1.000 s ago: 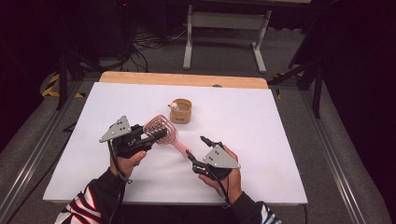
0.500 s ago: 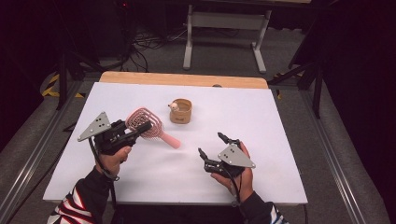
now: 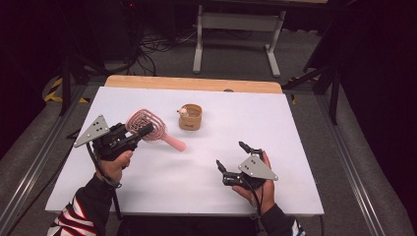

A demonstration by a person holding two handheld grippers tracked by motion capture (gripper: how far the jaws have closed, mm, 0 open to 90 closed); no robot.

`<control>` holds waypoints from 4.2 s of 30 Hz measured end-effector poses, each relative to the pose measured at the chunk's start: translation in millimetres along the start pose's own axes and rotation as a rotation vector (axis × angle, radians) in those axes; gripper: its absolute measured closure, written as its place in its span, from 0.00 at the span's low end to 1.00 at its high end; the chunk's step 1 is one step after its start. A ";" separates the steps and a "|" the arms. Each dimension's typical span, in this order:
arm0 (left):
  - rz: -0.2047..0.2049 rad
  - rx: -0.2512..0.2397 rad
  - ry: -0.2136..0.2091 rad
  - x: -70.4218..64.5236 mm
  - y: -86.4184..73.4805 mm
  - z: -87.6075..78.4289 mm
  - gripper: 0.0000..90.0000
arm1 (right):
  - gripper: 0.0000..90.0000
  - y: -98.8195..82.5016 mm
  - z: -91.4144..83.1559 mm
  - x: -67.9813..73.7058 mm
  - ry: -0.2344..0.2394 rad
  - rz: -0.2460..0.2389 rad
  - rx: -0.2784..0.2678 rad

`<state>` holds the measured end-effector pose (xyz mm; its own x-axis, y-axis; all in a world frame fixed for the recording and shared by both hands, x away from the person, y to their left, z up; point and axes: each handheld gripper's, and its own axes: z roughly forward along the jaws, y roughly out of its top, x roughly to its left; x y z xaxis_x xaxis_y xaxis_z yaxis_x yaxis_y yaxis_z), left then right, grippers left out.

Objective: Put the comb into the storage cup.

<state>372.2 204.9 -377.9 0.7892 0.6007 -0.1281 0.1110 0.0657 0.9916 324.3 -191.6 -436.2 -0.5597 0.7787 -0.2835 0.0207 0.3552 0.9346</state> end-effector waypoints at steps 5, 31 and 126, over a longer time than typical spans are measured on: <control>0.006 -0.010 -0.003 1.2 6.5 4.1 0.70 | 0.08 -7.8 -5.3 -3.5 -0.008 -0.003 0.019; 0.085 -0.056 0.010 0.6 56.2 38.6 0.70 | 0.06 -22.6 -23.5 -25.2 -0.073 0.025 0.041; 0.072 0.262 0.164 52.3 41.0 170.5 0.69 | 0.08 -28.4 -15.4 -23.5 -0.015 0.017 0.108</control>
<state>521.0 103.1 -346.4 0.6954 0.7179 -0.0323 0.2265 -0.1763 0.9579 324.1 -228.0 -452.8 -0.5463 0.7923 -0.2718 0.1195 0.3949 0.9109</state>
